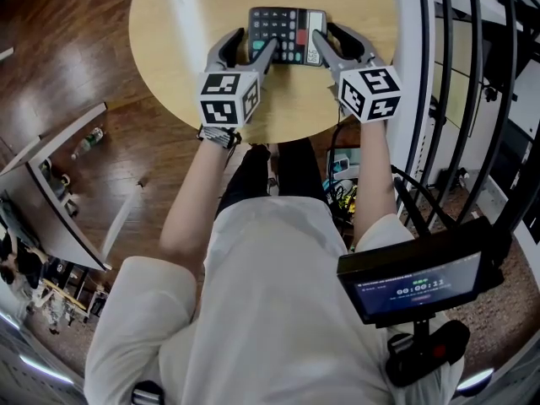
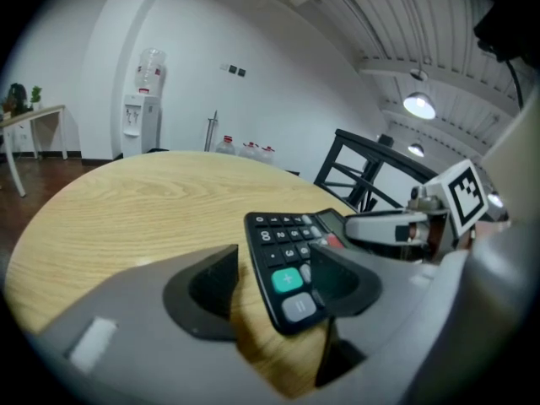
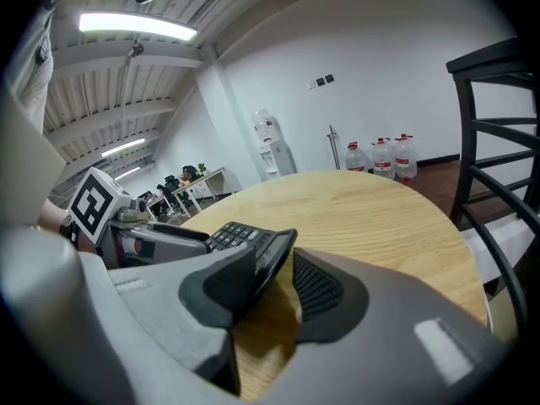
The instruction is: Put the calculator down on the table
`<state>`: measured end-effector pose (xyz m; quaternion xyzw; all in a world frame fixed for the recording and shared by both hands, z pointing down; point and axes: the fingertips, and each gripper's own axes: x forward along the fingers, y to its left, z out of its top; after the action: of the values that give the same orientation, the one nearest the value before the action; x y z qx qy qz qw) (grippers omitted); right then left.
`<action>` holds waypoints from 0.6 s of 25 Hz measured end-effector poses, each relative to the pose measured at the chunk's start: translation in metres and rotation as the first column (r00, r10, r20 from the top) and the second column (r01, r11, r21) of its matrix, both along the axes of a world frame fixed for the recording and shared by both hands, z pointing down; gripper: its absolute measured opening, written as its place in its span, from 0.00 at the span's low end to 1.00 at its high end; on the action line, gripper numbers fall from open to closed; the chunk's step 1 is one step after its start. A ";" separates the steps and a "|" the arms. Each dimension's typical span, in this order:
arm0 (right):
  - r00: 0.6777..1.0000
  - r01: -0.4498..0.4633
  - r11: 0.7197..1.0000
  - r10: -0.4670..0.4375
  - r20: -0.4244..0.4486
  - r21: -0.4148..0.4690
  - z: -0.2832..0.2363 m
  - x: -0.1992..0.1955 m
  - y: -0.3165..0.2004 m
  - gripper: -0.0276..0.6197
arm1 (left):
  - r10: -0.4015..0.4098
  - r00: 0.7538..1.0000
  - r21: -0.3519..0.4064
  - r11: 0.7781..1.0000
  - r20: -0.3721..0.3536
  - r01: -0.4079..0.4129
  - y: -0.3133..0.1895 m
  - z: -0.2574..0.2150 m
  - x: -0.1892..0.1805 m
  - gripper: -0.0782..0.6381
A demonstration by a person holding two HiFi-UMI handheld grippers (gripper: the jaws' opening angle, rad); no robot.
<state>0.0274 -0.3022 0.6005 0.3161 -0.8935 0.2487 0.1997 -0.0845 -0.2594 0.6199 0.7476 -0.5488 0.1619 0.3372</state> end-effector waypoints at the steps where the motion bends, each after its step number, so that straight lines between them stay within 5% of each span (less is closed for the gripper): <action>1: 1.000 0.000 1.000 0.000 0.003 -0.001 0.000 0.000 0.000 0.26 | -0.002 1.000 -0.004 1.000 0.002 0.002 0.002 0.001 0.000 0.51; 4: 1.000 -0.007 1.000 0.007 0.021 -0.011 -0.003 -0.001 0.001 0.26 | -0.012 0.999 0.000 1.000 0.032 0.012 0.006 0.000 -0.003 0.47; 12: 1.000 -0.017 0.999 0.018 -0.008 0.048 -0.020 -0.003 0.000 0.26 | -0.056 0.984 0.094 0.995 0.169 0.040 0.006 -0.023 -0.022 0.18; 15: 1.000 -0.024 0.997 0.025 -0.018 0.071 -0.028 0.000 -0.002 0.26 | -0.046 0.984 0.099 0.995 0.173 0.029 0.006 -0.025 -0.020 0.17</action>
<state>0.0275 -0.3041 0.5729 0.3363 -0.8959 0.2164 0.1936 -0.1048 -0.2530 0.5945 0.7353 -0.5975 0.1940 0.2542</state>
